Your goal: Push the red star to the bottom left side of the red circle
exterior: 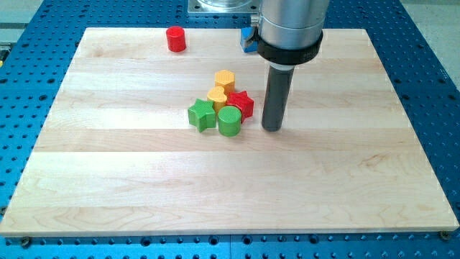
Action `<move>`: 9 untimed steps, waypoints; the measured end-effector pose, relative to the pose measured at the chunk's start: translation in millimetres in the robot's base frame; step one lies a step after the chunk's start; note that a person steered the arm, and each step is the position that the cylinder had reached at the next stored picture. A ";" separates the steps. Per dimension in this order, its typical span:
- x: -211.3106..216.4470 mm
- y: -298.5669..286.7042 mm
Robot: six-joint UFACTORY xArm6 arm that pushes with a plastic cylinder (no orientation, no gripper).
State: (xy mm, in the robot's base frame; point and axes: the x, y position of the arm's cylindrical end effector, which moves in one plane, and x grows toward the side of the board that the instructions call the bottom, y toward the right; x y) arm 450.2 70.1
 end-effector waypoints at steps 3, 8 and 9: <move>-31.3 -23.4; -55.7 -156.7; -24.4 -153.0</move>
State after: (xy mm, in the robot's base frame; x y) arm 425.8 -82.9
